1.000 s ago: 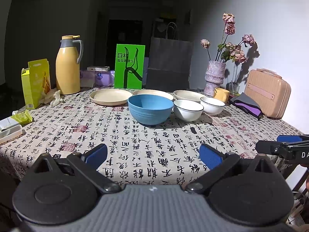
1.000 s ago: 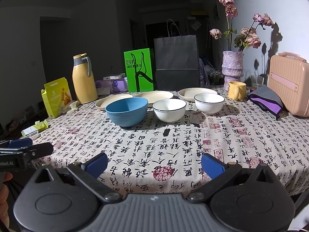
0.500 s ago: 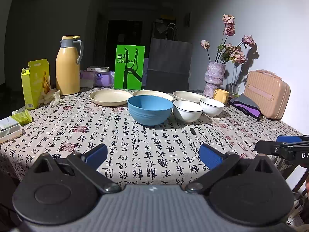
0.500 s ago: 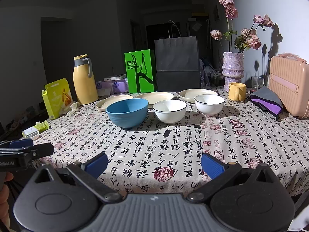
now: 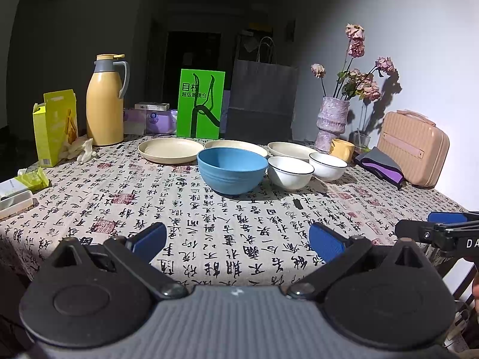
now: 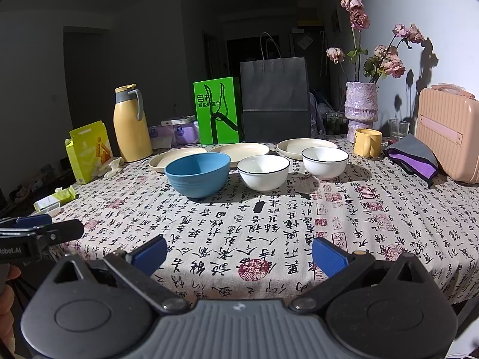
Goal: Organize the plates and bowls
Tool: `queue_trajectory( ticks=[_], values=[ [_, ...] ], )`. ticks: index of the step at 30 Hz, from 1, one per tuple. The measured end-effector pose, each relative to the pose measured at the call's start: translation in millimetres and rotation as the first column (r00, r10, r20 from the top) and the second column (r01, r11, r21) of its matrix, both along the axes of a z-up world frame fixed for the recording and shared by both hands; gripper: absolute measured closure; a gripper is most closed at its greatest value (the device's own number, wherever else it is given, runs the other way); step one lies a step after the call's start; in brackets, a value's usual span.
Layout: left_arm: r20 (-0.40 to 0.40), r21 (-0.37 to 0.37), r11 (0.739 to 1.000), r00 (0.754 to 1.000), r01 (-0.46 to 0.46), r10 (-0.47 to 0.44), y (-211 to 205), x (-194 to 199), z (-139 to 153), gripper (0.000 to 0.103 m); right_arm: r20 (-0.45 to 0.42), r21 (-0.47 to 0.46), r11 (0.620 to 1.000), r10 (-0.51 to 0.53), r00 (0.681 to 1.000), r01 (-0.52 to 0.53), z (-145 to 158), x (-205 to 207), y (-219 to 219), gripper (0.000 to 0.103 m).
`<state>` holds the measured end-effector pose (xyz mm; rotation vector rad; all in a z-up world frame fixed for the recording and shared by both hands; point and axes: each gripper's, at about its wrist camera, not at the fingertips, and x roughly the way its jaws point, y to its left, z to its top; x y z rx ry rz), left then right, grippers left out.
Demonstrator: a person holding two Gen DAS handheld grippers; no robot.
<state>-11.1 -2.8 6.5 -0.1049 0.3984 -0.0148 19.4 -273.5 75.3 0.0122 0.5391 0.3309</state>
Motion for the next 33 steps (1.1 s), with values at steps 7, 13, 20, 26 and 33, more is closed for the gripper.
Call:
queue_trajectory(
  ticks=[7,13,20,26,33],
  values=[
    [0.0,0.0,1.0,1.0,0.0,0.0,0,0,0,0.0,0.003,-0.001,1.0,0.001,1.0,-0.001,0,0,0,0.0],
    [0.001,-0.001,1.0,1.0,-0.001,0.001,-1,0,0,0.0,0.003,-0.001,1.0,0.001,1.0,-0.001,-1,0,0,0.0],
    [0.002,-0.002,1.0,1.0,0.0,0.0,0,0,0,0.0,0.007,0.0,1.0,0.004,1.0,-0.004,-1,0,2,0.0],
    [0.008,-0.01,1.0,1.0,-0.002,0.002,1,2,1,0.0,0.004,0.009,1.0,0.009,1.0,-0.009,-2,5,5,0.0],
    [0.004,-0.038,0.999,1.0,-0.013,0.013,9,7,1,0.0,-0.002,0.017,1.0,0.018,1.0,-0.018,-3,15,8,0.0]
  ],
)
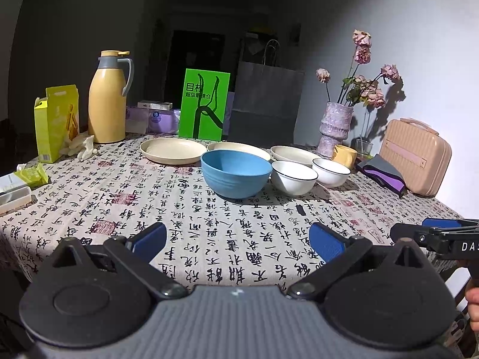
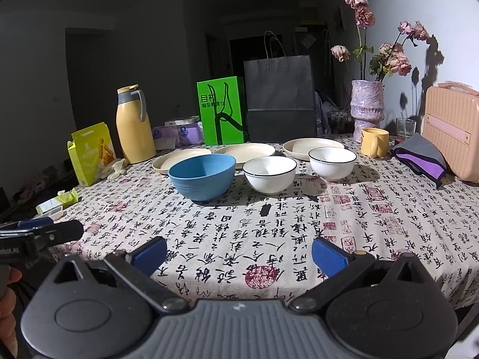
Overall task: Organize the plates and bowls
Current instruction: 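Move both grippers toward the cream plates beside the green bag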
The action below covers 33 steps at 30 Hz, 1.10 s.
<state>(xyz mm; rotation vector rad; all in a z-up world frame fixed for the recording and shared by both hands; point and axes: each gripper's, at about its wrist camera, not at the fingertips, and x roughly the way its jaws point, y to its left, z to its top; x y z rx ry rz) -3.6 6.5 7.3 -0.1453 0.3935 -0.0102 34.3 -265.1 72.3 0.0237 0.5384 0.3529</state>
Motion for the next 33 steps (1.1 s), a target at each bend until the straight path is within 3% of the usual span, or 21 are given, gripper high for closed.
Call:
queue_trajectory(
  ticks=[16,33],
  values=[
    [0.015,-0.036,0.998,0.999,-0.051,0.051,19,30,7,0.0,-0.005,0.003,0.999,0.037,0.999,-0.037,5,38,17,0.0],
    [-0.018,-0.046,0.996,0.997,-0.07,0.069,43,86,18,0.0,-0.028,0.038,0.997,0.068,0.997,-0.067,13,111,38,0.0]
  ],
)
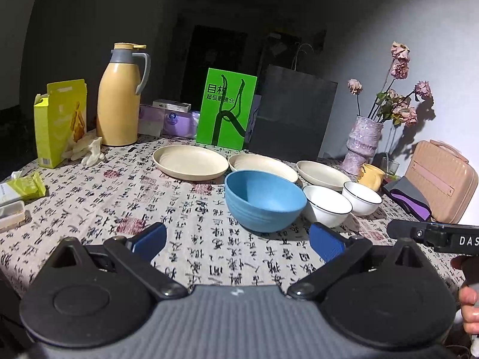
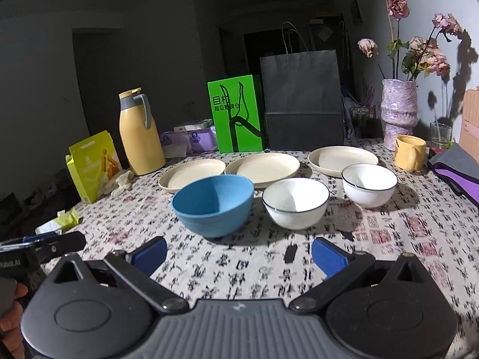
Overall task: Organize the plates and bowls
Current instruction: 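Move both grippers toward the cream plates beside the green bag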
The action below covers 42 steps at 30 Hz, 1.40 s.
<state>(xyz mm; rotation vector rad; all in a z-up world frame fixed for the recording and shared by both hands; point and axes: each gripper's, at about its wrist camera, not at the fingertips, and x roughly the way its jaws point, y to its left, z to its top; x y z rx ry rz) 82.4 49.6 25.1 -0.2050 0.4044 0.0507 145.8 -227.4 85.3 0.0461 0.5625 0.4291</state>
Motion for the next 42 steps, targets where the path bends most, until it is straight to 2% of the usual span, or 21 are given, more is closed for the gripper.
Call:
queue_trajectory(
  ticks=[10,17,21,31,36,39,42],
  values=[
    [0.046,0.003,0.998,0.997,-0.058,0.058,18,36,13,0.0,0.005,0.015,1.0,0.015,1.0,-0.016,9,45,9,0.0],
    [0.046,-0.001,0.998,0.997,-0.064,0.064,27,59,18,0.0,-0.004,-0.015,1.0,0.01,1.0,-0.01,12,75,19,0.0],
    [0.058,0.024,0.997,0.996,-0.072,0.07,29,69,22,0.0,-0.018,-0.031,1.0,0.004,1.0,-0.004,13,93,26,0.0],
    [0.022,-0.006,0.998,0.998,-0.064,0.064,47,102,29,0.0,-0.023,-0.05,0.997,0.059,0.998,-0.06,18,132,51,0.0],
    [0.02,-0.02,0.998,0.998,-0.064,0.064,55,118,33,0.0,-0.036,-0.042,0.995,0.094,0.995,-0.096,23,150,65,0.0],
    [0.008,-0.032,0.997,0.998,-0.065,0.065,62,127,36,0.0,-0.062,-0.005,0.993,0.118,0.991,-0.119,25,162,71,0.0],
    [-0.014,-0.037,0.998,0.998,-0.056,0.055,68,138,38,0.0,-0.064,-0.016,0.992,0.121,0.991,-0.123,27,174,77,0.0]
  ],
)
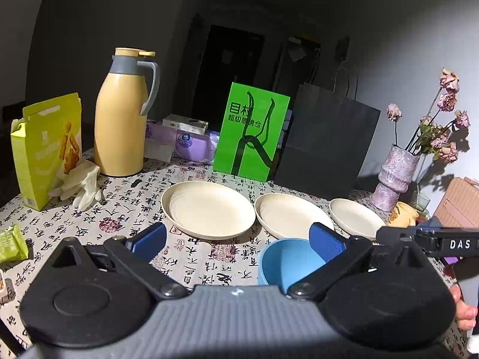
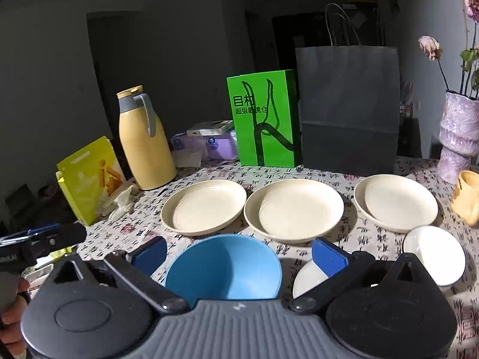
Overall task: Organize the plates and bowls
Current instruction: 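Move both grippers toward the cream plates beside the green bag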
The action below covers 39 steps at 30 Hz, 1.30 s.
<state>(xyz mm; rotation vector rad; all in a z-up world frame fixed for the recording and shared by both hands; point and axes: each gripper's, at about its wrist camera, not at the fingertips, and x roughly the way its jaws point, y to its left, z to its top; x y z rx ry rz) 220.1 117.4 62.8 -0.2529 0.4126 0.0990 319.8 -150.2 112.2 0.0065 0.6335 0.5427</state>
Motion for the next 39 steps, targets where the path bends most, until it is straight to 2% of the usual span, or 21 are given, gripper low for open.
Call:
queue_trajectory(
  ticks=[18,28,32,39],
  values=[
    [-0.083,-0.091,0.995,0.996,-0.042,0.034,32,65,-1,0.0,-0.046,-0.018,0.995,0.094,0.994,-0.095,7,79,55,0.0],
    [-0.113,-0.124,0.986,0.989,-0.109,0.095,53,96,10,0.0,-0.045,-0.054,0.991,0.122,0.991,-0.125,10,121,86,0.0],
    [-0.135,-0.154,0.982,0.987,-0.113,0.093,63,110,12,0.0,-0.046,-0.083,0.987,0.132,0.99,-0.136,11,137,102,0.0],
    [-0.16,-0.174,0.972,0.979,-0.157,0.129,77,132,12,0.0,-0.082,-0.118,0.982,0.141,0.987,-0.15,6,164,126,0.0]
  ],
)
